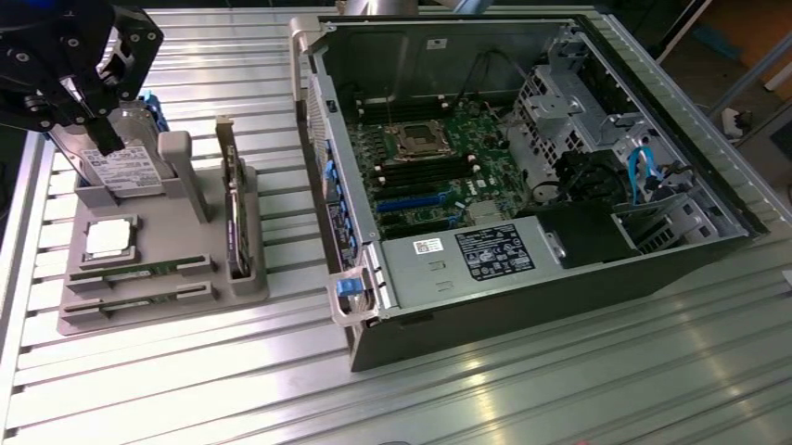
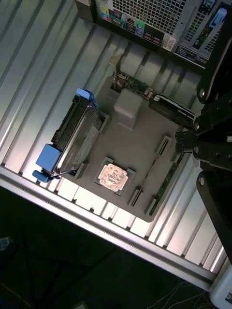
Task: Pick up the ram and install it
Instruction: 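Pick up the ram and move it above insertion slot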
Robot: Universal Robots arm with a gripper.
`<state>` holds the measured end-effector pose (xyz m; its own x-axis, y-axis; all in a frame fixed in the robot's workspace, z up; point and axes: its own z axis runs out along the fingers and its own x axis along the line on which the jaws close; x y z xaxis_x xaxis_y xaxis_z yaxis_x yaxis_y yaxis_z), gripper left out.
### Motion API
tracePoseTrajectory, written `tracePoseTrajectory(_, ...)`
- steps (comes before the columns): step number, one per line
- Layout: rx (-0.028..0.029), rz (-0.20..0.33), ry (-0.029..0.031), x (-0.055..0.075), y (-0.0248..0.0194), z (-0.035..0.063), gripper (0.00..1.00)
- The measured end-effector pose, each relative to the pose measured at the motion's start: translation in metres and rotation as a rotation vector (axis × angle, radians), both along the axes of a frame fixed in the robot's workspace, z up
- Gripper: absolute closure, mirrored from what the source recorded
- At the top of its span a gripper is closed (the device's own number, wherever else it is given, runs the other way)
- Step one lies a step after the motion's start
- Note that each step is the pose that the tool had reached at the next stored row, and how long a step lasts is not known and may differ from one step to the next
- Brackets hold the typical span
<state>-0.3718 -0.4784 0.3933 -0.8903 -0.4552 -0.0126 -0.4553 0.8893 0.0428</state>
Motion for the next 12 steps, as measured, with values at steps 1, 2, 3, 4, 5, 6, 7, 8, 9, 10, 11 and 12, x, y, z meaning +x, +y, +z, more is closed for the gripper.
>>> tracePoseTrajectory(1,0.0,0.007,0.0001,0.0,0.0,0.0,0.89)
tracePoseTrajectory(2,0.0,0.014,0.0,0.0,0.0,0.0,0.89)
tracePoseTrajectory(3,0.0,0.02,0.0,0.0,0.0,0.0,0.89)
tracePoseTrajectory(4,0.0,0.027,0.0,0.0,0.0,0.0,0.89)
tracePoseTrajectory(5,0.0,0.034,0.0,0.0,0.0,0.0,0.89)
tracePoseTrajectory(6,0.0,0.04,0.0,0.0,0.0,0.0,0.89)
tracePoseTrajectory(7,0.0,0.047,0.0,0.0,0.0,0.0,0.89)
tracePoseTrajectory(8,0.0,0.054,0.0,0.0,0.0,0.0,0.89)
tracePoseTrajectory(9,0.0,0.061,0.0,0.0,0.0,0.0,0.89)
tracePoseTrajectory(10,-0.0001,0.068,0.0,0.0,0.0,0.0,0.89)
tracePoseTrajectory(11,0.0,0.074,0.0,0.0,0.0,0.0,0.89)
tracePoseTrajectory(12,0.0,0.081,0.0,0.0,-0.0001,0.0,0.89)
